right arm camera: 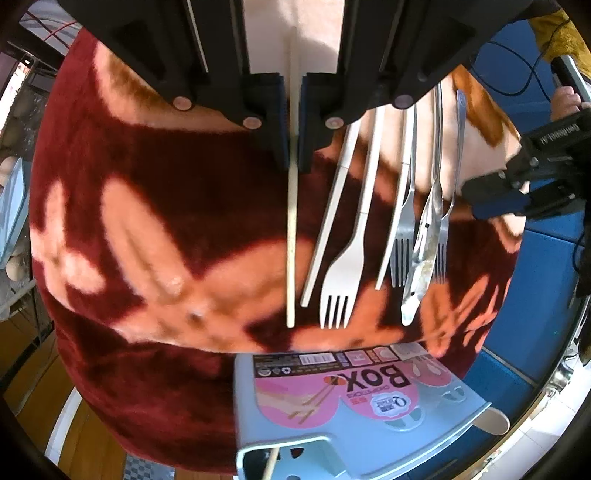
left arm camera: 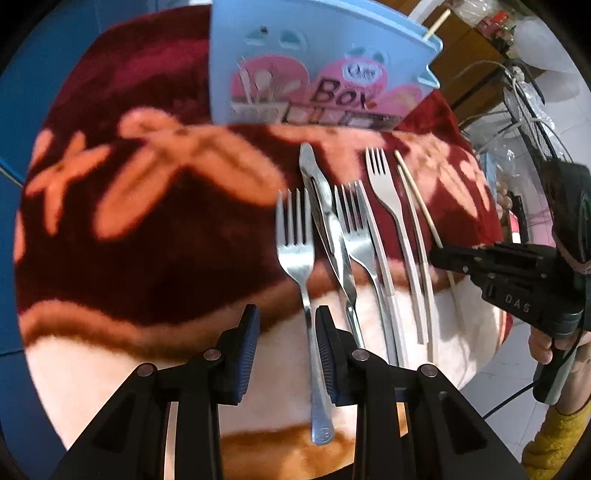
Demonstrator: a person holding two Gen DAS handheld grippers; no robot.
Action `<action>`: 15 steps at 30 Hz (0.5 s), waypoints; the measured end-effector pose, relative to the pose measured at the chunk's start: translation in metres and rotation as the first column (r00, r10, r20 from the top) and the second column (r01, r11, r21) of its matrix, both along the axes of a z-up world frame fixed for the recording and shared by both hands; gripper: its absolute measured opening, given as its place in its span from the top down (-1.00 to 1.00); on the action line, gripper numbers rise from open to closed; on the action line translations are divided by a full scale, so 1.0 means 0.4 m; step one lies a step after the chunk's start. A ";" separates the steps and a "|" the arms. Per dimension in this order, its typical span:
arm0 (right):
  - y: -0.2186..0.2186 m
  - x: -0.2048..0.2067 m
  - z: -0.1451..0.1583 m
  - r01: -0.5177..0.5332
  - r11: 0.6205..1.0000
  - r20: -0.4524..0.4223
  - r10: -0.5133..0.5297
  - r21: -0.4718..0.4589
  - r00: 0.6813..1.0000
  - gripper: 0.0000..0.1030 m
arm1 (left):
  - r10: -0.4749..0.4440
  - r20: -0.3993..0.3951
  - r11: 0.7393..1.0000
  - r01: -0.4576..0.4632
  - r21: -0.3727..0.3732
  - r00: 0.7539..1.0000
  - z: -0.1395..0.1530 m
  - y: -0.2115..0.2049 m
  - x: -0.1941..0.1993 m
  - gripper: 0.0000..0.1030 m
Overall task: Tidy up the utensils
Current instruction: 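Grasp a steel fork with the left tool while the right tool grips a chopstick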
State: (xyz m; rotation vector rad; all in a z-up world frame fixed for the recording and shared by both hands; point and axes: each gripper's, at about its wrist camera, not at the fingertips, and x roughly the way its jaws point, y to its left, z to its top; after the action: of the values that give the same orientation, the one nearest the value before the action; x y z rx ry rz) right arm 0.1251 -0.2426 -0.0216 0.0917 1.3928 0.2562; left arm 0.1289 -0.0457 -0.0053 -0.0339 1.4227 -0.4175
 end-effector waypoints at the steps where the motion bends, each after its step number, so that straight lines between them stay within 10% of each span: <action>1: -0.007 -0.001 -0.002 -0.001 1.000 0.000 0.001 0.000 1.000 0.91 | -0.005 -0.005 1.000 0.005 0.000 1.000 -0.007 -0.002 -0.002 0.41; 15: 0.006 0.051 0.014 -0.037 0.999 -0.041 0.037 -0.004 0.998 0.82 | -0.088 0.014 0.986 0.085 0.146 0.996 -0.030 -0.110 0.008 0.81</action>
State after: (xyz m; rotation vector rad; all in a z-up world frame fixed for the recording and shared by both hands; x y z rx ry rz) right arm 0.1455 -0.2400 -0.0160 0.0674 1.4363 0.2833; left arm 0.1323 -0.0897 -0.0174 0.1505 1.4344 -0.3836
